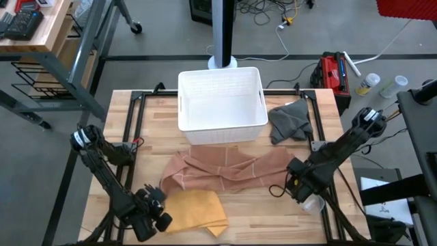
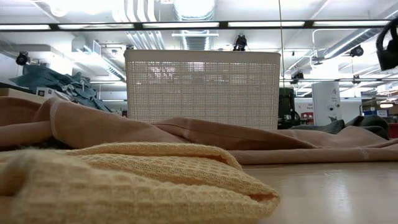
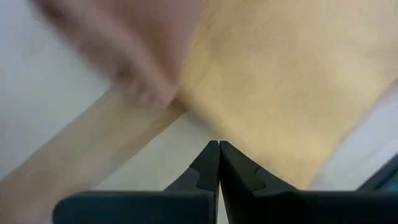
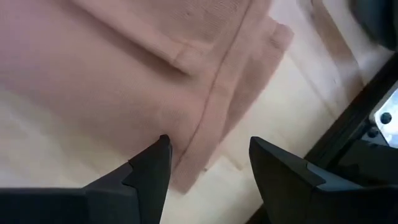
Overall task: Fold towel
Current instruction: Fold the brown squared towel
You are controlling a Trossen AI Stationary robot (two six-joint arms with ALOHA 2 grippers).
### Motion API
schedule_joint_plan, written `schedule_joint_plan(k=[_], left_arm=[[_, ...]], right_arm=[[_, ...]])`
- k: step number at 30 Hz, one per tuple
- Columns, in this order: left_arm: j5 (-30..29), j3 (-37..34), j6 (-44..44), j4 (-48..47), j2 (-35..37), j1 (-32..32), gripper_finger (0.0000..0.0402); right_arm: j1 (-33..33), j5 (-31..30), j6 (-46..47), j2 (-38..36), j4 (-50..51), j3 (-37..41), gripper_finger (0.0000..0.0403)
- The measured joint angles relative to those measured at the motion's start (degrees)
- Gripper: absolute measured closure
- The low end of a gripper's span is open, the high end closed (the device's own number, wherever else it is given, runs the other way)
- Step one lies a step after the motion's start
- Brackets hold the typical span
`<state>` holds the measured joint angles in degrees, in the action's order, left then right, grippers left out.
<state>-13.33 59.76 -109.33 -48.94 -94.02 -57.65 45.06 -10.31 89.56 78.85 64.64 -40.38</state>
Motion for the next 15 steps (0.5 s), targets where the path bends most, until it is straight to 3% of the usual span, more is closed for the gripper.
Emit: schedule_joint_plan(k=[6, 11, 15], left_arm=[[0.56, 0.21, -0.84, -1.69, -0.16, -0.94, 0.0401], [-2.29, 0.19, -0.16, -1.67, -0.17, -1.14, 0.0401], [-3.38, -0.02, 1.18, -1.63, -0.40, -1.35, 0.0400]], right_arm=[[0.00, 0.10, 1.02, 3.50, -1.61, 0.51, 0.0196], [0.00, -0.65, 0.61, 3.61, -11.66, 3.26, 0.0215], [0.13, -1.31, 0.65, 2.81, -14.03, 4.20, 0.0235]])
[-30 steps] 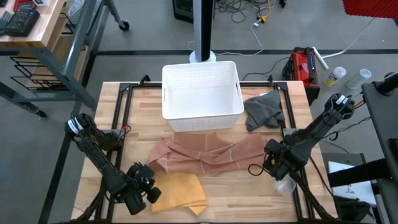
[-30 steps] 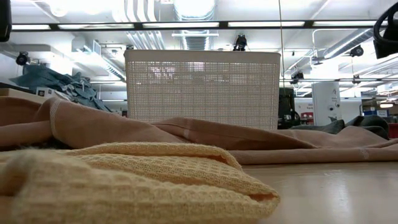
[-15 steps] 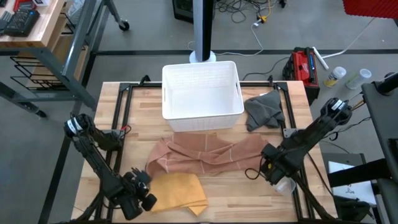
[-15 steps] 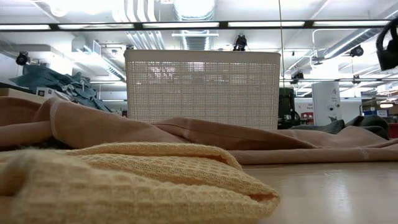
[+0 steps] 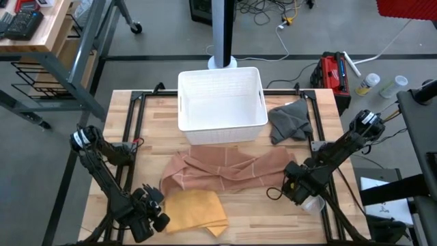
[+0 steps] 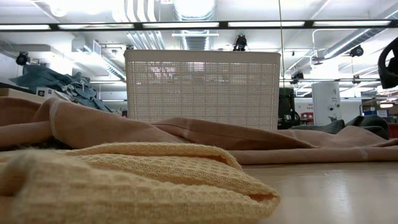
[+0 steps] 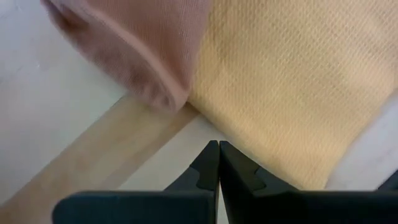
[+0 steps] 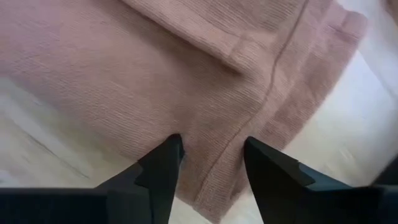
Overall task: Fold towel
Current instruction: Fold the brown squared towel
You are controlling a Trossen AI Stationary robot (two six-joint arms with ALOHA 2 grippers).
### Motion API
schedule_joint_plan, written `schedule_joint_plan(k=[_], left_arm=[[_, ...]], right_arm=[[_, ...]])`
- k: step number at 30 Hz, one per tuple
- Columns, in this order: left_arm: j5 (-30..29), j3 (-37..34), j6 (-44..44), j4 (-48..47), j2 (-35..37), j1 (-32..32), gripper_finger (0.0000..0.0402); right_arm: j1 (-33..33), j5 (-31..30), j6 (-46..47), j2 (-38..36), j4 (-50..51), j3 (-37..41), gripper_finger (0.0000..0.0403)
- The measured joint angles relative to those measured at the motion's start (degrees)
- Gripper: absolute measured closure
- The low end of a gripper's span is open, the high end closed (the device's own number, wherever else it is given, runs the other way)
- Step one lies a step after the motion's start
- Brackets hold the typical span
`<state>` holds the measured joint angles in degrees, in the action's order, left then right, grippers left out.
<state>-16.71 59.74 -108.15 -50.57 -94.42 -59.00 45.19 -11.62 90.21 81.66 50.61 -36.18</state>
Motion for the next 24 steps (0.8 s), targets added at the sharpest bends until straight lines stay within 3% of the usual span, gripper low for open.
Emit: schedule_joint_plan(k=[7, 12, 16, 18, 22, 24], left_arm=[[-10.76, -2.11, -0.04, -0.14, -0.01, 0.12, 0.0363], [-11.88, -3.84, -0.84, 0.24, -0.10, 0.46, 0.0326], [-13.70, -5.71, -0.91, 0.52, -0.10, 0.50, 0.0310], [-16.84, -6.48, -1.07, 1.52, -0.12, 0.48, 0.0321], [-19.24, -3.92, 0.71, -0.73, 0.38, 0.14, 0.0389], [-20.11, -0.50, 1.33, -4.61, 1.07, -0.67, 0.0392]], right_arm=[[-0.76, -0.56, -5.02, -0.56, -3.36, 0.10, 0.0305], [-1.51, -0.40, -8.87, -0.67, -2.70, 0.10, 0.0386], [-1.72, -0.82, -10.19, -0.67, -2.67, 0.12, 0.0396], [-1.70, -1.06, -11.60, -0.92, -2.78, -0.10, 0.0398], [-0.18, -2.16, -12.64, -4.23, -2.96, -2.52, 0.0400], [1.40, -4.51, -13.03, -6.70, -2.16, -4.48, 0.0401]])
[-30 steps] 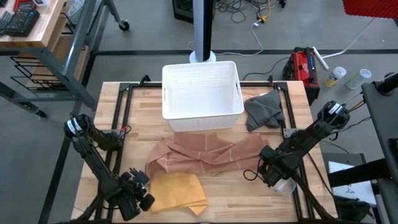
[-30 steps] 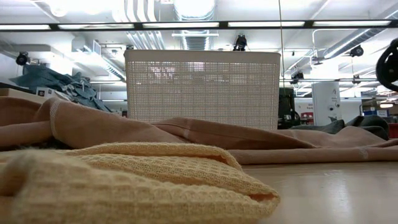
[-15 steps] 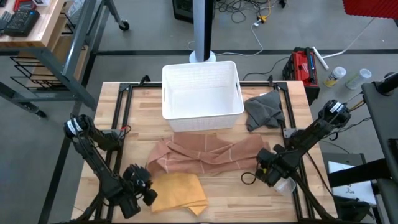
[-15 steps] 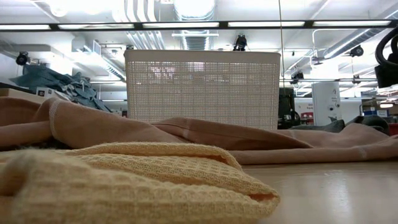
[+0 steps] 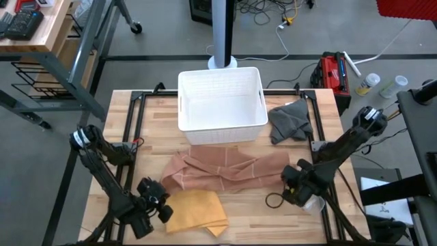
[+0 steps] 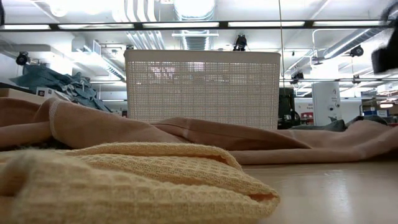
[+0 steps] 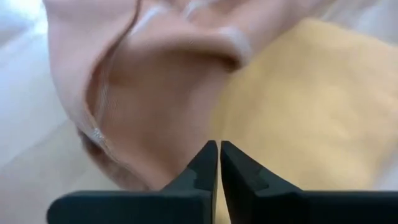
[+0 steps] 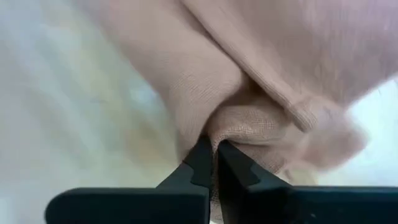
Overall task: Fold towel
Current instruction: Fold the brown squared towel
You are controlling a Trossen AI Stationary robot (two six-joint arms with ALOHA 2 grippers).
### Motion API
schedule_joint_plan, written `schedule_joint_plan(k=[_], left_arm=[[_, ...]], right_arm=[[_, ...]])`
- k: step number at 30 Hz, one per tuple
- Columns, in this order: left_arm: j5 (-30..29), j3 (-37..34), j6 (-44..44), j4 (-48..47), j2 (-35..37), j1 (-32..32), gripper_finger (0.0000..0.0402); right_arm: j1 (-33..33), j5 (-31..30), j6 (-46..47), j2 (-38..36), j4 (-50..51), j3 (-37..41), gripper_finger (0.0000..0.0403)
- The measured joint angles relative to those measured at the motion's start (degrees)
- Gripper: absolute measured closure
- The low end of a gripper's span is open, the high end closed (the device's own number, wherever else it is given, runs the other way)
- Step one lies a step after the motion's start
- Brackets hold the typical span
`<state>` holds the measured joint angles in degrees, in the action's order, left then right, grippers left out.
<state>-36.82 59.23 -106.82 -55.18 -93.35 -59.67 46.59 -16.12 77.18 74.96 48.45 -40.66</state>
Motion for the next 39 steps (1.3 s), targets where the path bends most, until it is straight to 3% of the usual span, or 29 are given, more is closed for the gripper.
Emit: schedule_joint_plan(k=[4, 9, 15, 18, 23, 28, 39], left_arm=[[-2.82, 10.01, 1.26, -11.31, 0.19, -1.88, 0.0400], [-11.97, 25.44, 1.23, -26.03, -0.27, -5.22, 0.0401], [-12.54, 31.65, 4.32, -25.15, -0.25, -5.50, 0.0401], [-6.43, 29.04, 1.03, -22.99, -0.27, -4.85, 0.0397], [5.24, 18.66, -10.16, -21.36, -0.36, -3.16, 0.0370], [5.97, 8.75, -18.06, -20.59, -0.36, -1.11, 0.0320], [6.26, -3.18, -17.25, -5.88, -0.27, 4.04, 0.0217]], right_arm=[[3.53, -5.99, -0.30, -5.43, 3.68, -5.31, 0.0401], [7.82, -11.10, -0.20, -9.40, 10.59, -11.39, 0.0402], [11.19, -12.88, 2.30, -9.26, 17.53, -16.31, 0.0402], [11.69, -12.86, 2.32, -8.56, 17.55, -16.29, 0.0403], [11.67, -12.63, 2.24, -6.52, 17.62, -16.16, 0.0403], [11.65, -12.42, 1.62, -5.38, 17.52, -16.12, 0.0403], [11.63, -12.46, 0.12, -5.51, 17.48, -16.12, 0.0403]])
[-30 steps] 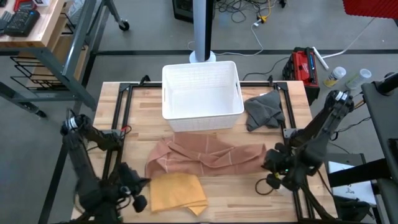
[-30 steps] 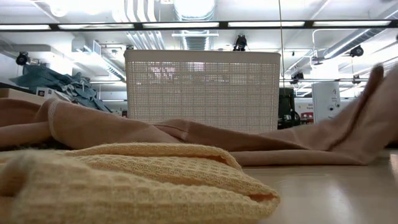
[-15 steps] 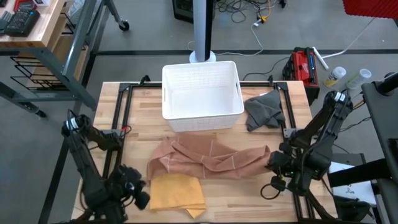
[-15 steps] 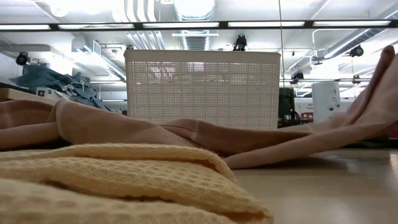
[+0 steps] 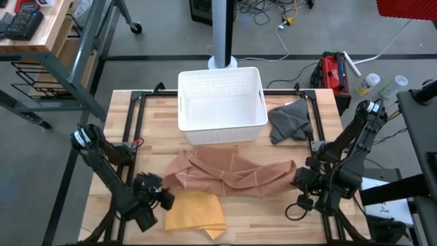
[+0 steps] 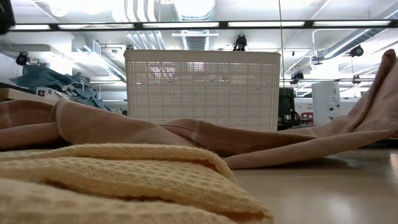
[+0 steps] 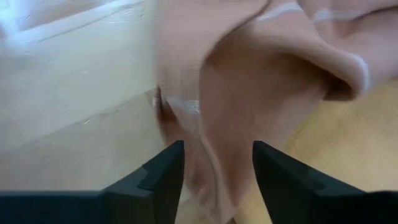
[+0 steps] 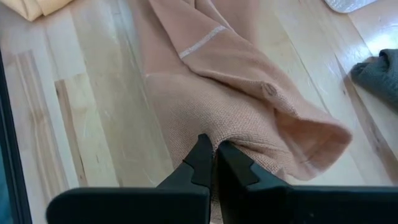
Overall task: Fold towel
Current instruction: Fold the brown squared towel
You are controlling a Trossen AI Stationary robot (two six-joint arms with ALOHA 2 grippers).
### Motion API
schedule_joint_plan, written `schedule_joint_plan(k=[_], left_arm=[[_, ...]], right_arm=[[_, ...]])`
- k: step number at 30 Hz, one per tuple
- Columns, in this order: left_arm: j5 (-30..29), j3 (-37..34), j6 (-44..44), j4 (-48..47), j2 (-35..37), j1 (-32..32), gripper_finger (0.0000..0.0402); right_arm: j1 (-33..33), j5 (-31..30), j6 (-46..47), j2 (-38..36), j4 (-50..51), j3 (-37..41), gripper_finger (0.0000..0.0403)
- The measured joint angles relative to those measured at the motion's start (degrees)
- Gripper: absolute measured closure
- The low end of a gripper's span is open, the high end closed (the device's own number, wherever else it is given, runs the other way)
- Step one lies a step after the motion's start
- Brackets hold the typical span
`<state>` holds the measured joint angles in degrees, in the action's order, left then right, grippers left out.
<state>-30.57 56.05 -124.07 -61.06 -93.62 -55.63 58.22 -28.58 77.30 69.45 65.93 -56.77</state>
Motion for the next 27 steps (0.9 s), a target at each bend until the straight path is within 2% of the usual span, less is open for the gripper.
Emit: schedule_joint_plan(k=[4, 6, 8, 12, 14, 18, 22, 27], left_arm=[[0.06, -1.96, 0.43, 3.21, 0.04, 0.49, 0.0210], [-0.07, -3.07, 0.83, 4.37, 0.04, 0.52, 0.0221], [-2.11, -3.98, 3.25, 6.66, 0.04, 0.52, 0.0254], [-6.31, -2.69, 8.11, 7.44, 0.04, 0.52, 0.0378], [-7.41, -0.42, 10.87, 5.87, 0.04, 0.45, 0.0389], [-7.94, 7.76, 14.13, -2.41, 0.13, -0.41, 0.0399], [-11.08, 20.98, 14.43, -15.87, 0.11, -3.74, 0.0400], [-10.54, 37.07, 12.64, -28.49, 0.04, -8.64, 0.0401]], right_arm=[[0.00, -0.01, -0.02, 0.00, -0.02, 0.23, 0.0403], [0.00, -0.07, 0.00, 0.00, -0.07, 0.38, 0.0403], [0.00, -0.15, 0.00, 0.00, -0.17, 0.52, 0.0403], [0.06, -0.50, 0.00, 0.00, -0.14, 0.28, 0.0403], [0.32, -0.61, 0.00, 0.00, -0.18, -0.67, 0.0403], [1.47, -1.78, -1.66, 0.00, -0.01, -3.59, 0.0403], [4.28, -5.63, -4.69, -0.03, -0.02, -8.37, 0.0403], [10.34, -12.59, -7.25, -0.13, 1.44, -16.29, 0.0403]])
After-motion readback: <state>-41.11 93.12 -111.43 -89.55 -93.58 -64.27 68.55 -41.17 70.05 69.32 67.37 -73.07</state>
